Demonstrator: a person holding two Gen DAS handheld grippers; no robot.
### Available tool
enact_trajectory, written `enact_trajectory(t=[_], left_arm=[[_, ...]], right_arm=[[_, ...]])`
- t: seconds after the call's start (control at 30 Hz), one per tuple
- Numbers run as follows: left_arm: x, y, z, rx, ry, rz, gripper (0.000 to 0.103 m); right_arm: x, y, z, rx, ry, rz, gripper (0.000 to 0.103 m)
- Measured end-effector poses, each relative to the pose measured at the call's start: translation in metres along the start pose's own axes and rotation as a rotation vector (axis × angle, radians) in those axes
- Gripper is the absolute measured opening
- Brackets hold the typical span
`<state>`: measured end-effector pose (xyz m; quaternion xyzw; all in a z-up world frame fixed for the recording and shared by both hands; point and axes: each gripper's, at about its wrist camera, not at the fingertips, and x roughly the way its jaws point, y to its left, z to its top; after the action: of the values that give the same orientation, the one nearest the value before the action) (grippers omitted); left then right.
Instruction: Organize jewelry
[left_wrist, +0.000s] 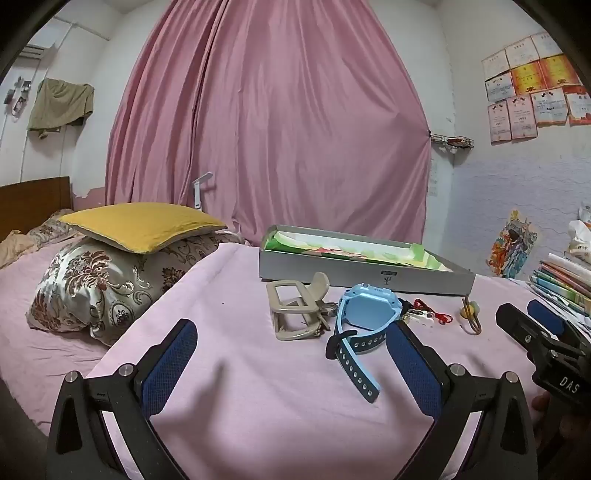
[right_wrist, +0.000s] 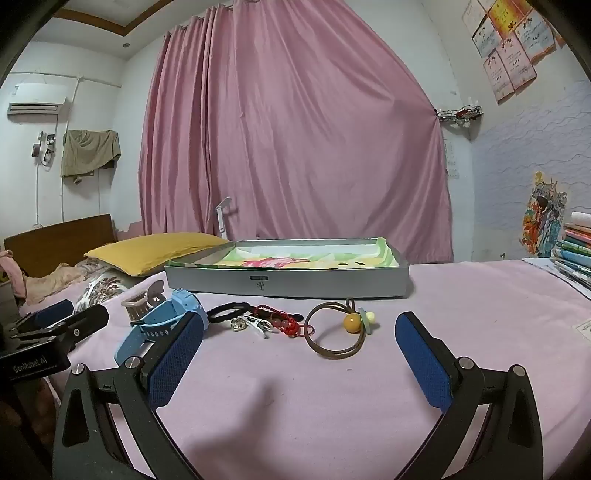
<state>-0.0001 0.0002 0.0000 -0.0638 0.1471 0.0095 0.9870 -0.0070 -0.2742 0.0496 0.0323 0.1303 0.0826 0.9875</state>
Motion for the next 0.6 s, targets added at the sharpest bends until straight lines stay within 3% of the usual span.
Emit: enact_trajectory(t=[0.6], left_arm=[[0.0003,-0.0014,0.0002,0.0,-0.002,-0.003,0.103]], right_arm=[[0.0004,0.0,-0.0001,0.001,0.007,-0.001,0.102]])
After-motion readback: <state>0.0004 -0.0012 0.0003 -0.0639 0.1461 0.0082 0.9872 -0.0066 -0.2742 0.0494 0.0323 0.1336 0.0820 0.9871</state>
